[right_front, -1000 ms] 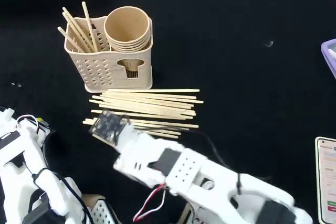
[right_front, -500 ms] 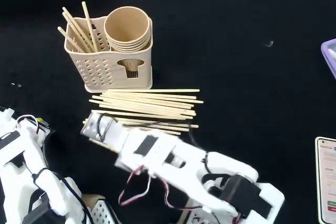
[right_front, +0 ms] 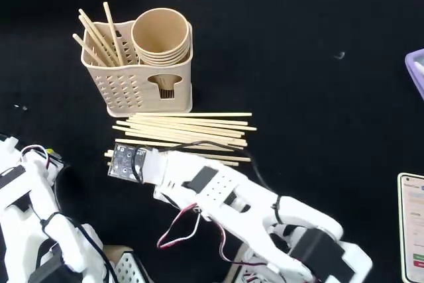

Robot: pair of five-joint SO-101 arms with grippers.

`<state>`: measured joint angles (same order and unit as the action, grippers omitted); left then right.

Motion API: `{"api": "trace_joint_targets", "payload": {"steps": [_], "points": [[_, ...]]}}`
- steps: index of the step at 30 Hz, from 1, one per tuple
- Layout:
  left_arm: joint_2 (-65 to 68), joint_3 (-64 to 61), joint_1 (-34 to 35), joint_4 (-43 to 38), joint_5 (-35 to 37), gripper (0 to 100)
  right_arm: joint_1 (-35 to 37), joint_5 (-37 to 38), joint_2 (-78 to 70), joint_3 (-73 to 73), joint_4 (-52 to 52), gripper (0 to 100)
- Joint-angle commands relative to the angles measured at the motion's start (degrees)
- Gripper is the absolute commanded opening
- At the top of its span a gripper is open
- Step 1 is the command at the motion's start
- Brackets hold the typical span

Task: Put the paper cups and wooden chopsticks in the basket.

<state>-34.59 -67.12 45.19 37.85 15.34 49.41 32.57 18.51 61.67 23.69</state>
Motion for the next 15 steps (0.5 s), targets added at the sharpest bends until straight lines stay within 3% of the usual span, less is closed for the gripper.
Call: {"api": "trace_joint_targets", "payload": {"steps": [1, 5, 15], "points": [[-1.32, 2.68, -0.40, -0.62, 0.00, 22, -1.41, -1.32, -2.86, -0.04, -6.15, 5.4], [-1.32, 2.68, -0.31, -0.62, 0.00, 22, -1.05, -1.14, -3.74, -0.40, -6.07, 17.4], [-1.41, 2.68, -0.31, -0.62, 0.00, 22, -1.41, -0.88, -3.82, -0.22, -5.63, 18.7]]}}
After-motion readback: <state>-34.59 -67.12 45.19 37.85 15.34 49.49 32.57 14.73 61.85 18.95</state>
